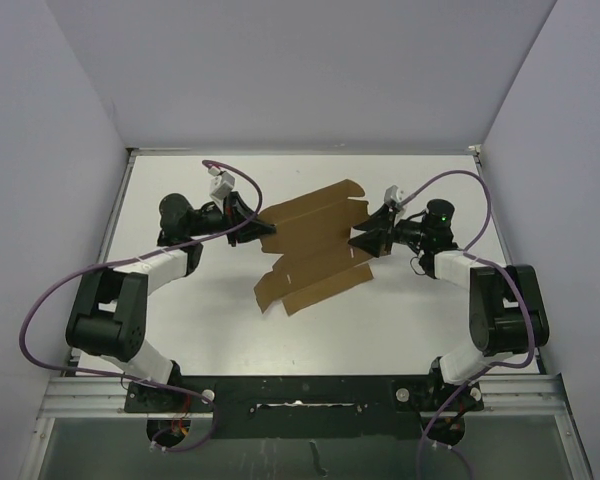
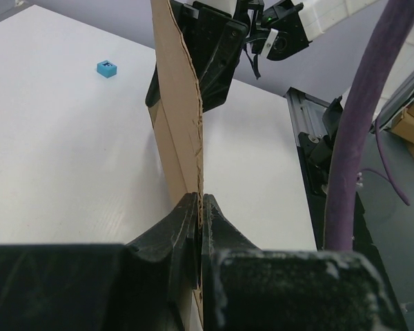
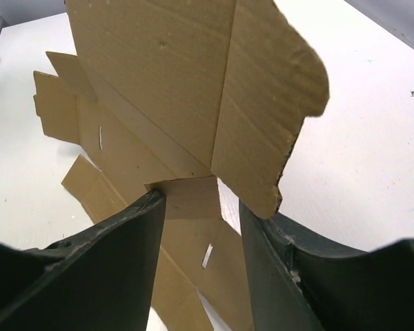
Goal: Fold the paper box
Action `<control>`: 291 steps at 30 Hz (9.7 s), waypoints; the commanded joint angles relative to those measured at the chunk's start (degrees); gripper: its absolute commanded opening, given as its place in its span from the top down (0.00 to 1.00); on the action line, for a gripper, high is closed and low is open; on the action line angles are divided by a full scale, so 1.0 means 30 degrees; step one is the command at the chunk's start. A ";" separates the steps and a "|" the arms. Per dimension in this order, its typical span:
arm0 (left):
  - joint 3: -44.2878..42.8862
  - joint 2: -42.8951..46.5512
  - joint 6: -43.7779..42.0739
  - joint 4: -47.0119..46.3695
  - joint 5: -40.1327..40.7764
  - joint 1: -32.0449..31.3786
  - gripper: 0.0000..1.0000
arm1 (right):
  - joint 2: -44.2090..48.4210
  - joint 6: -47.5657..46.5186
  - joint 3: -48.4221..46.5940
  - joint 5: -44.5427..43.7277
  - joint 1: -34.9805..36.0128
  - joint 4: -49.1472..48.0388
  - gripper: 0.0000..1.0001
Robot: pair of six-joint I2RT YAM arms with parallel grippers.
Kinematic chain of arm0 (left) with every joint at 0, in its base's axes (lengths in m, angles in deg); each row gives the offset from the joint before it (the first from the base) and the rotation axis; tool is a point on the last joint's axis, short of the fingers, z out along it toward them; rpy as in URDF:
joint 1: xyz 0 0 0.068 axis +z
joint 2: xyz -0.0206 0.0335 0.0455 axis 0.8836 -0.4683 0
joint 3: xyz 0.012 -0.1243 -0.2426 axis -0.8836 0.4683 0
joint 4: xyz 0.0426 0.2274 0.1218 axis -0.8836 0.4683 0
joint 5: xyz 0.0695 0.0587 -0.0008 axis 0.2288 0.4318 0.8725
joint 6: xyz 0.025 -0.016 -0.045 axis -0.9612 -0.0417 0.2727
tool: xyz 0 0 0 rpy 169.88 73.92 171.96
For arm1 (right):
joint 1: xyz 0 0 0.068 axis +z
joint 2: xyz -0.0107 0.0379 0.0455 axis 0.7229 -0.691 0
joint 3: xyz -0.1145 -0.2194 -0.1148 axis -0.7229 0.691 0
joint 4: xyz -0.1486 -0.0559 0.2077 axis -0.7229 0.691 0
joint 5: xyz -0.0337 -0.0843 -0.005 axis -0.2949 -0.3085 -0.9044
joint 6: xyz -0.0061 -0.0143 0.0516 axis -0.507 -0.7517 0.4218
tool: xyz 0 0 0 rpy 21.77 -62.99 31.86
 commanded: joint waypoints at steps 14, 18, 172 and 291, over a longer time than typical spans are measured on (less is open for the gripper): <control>-0.0969 -0.0966 0.0881 -0.1783 -0.1116 0.0048 1.00 | -0.1123 -0.3219 -0.0269 0.0632 0.0062 -0.1729 0.39; -0.1005 -0.1026 0.0882 -0.1787 -0.1168 0.0050 1.00 | -0.1889 -0.2877 -0.0389 0.0830 0.0089 -0.3096 0.37; -0.2250 0.1549 -0.7795 0.9880 0.0316 -0.0637 1.00 | -0.4509 -2.8412 -1.1086 0.1292 0.1571 2.8550 0.93; -0.0295 0.5216 -1.0849 0.9926 0.5473 -0.1731 1.00 | 0.5720 -1.0383 -0.4552 -0.5150 -0.0928 2.0393 0.37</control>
